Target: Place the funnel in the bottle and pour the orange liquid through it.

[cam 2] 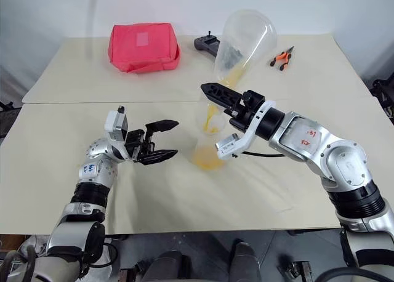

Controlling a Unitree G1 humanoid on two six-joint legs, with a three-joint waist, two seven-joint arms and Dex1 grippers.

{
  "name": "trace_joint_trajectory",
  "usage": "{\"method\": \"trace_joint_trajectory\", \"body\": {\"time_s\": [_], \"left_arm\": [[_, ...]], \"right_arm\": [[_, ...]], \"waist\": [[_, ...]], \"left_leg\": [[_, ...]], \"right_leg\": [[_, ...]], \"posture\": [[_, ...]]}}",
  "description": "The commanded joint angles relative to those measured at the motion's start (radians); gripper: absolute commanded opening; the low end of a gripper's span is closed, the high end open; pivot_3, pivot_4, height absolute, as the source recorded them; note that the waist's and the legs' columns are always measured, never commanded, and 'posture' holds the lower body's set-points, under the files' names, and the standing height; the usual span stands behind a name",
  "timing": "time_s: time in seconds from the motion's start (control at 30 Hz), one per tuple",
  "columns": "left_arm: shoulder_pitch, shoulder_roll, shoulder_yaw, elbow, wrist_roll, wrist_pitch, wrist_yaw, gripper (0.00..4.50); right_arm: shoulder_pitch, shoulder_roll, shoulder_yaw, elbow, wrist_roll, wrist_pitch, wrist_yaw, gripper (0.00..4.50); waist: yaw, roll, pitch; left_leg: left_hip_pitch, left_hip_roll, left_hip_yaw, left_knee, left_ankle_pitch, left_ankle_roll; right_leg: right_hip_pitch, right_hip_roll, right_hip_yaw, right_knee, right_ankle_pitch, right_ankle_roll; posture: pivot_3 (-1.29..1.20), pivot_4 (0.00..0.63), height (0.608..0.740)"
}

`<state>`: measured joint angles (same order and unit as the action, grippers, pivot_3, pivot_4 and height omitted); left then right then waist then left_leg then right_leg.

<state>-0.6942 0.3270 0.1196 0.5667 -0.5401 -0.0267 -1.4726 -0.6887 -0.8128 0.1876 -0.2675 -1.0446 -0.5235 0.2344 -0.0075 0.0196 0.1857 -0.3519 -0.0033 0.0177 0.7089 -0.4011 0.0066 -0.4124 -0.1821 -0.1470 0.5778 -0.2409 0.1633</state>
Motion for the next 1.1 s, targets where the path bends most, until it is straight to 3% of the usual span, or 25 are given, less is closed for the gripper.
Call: {"method": "trace_joint_trajectory", "body": {"time_s": [0.03,0.53,0.83,0.93,1.1], "left_arm": [[-0.01,0.002,0.006,-0.016,-0.003,-0.009,-0.007,4.5],[-0.005,0.005,0.006,-0.021,0.0,-0.008,-0.004,4.5],[-0.012,0.007,0.001,-0.008,0.019,-0.008,0.013,4.5],[-0.013,0.006,-0.006,-0.01,0.03,0.005,0.026,4.5],[-0.017,0.011,-0.012,-0.02,0.04,0.03,0.043,4.5]], "right_arm": [[-0.019,-0.021,-0.041,-0.025,-0.011,-0.003,-0.039,2.79],[-0.004,-0.03,-0.038,-0.007,-0.015,-0.008,-0.076,2.79],[0.016,0.007,-0.042,-0.037,0.04,0.048,-0.013,2.79],[0.04,0.04,-0.063,-0.042,0.103,0.104,0.024,2.79],[0.106,0.165,-0.151,-0.092,0.349,0.319,0.158,2.79]], "waist": [[0.0,0.0,0.0],[-0.001,0.0,0.0],[-0.001,0.0,0.0],[-0.001,0.0,0.0],[-0.001,0.0,0.0]], "left_leg": [[0.0,0.0,0.0,0.0,0.0,0.0],[0.0,0.0,0.0,0.0,0.0,0.0],[0.0,0.0,0.0,0.001,0.0,0.0],[0.0,0.0,0.0,0.001,0.0,0.0],[0.0,0.0,0.0,0.003,0.0,0.0]], "right_leg": [[0.0,0.0,0.0,0.0,0.0,0.0],[0.0,0.0,0.0,0.0,0.0,0.0],[0.0,0.0,0.0,0.001,0.0,0.0],[0.0,0.0,0.0,0.001,0.0,0.0],[0.0,0.0,0.0,0.002,0.0,0.0]], "posture": [[0.0,0.15,0.74],[0.0,0.15,0.74],[0.0,0.15,0.74],[0.0,0.15,0.74],[0.0,0.15,0.74]]}}
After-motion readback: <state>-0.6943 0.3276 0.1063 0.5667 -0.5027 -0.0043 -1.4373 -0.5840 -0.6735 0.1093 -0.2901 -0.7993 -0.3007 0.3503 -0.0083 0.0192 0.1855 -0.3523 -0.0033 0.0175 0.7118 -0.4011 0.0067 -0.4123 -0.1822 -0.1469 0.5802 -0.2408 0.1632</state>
